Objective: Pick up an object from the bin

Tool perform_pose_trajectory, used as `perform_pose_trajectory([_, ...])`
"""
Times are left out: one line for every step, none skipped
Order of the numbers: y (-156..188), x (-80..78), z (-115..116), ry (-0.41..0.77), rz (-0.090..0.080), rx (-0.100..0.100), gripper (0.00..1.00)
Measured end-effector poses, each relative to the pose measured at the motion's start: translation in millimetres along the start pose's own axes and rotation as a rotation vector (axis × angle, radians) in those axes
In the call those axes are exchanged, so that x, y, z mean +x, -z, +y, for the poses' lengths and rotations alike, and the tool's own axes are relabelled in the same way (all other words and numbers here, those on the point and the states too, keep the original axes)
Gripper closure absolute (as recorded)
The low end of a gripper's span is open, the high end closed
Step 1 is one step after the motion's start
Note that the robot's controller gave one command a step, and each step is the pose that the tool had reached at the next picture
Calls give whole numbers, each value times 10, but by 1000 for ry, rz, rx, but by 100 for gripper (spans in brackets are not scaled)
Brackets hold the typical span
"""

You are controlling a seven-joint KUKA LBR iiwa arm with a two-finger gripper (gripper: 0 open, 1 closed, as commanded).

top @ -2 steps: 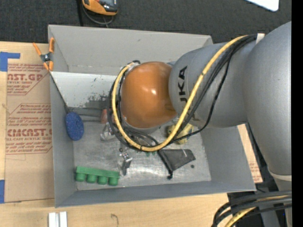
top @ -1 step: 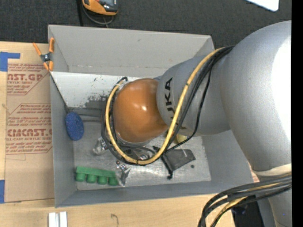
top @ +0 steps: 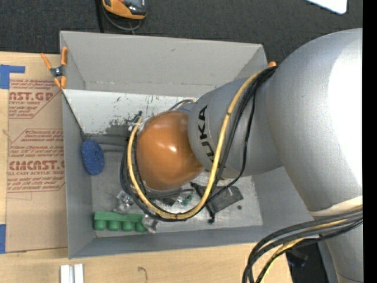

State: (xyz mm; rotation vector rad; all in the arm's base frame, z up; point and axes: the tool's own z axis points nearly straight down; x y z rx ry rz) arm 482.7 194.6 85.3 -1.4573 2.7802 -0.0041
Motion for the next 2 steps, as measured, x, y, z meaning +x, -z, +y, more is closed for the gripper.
perform_pose_trajectory([0, 0, 0, 0, 0, 0, 100])
perform_pose_trajectory([1304, -72, 20, 29, -2, -4, 100])
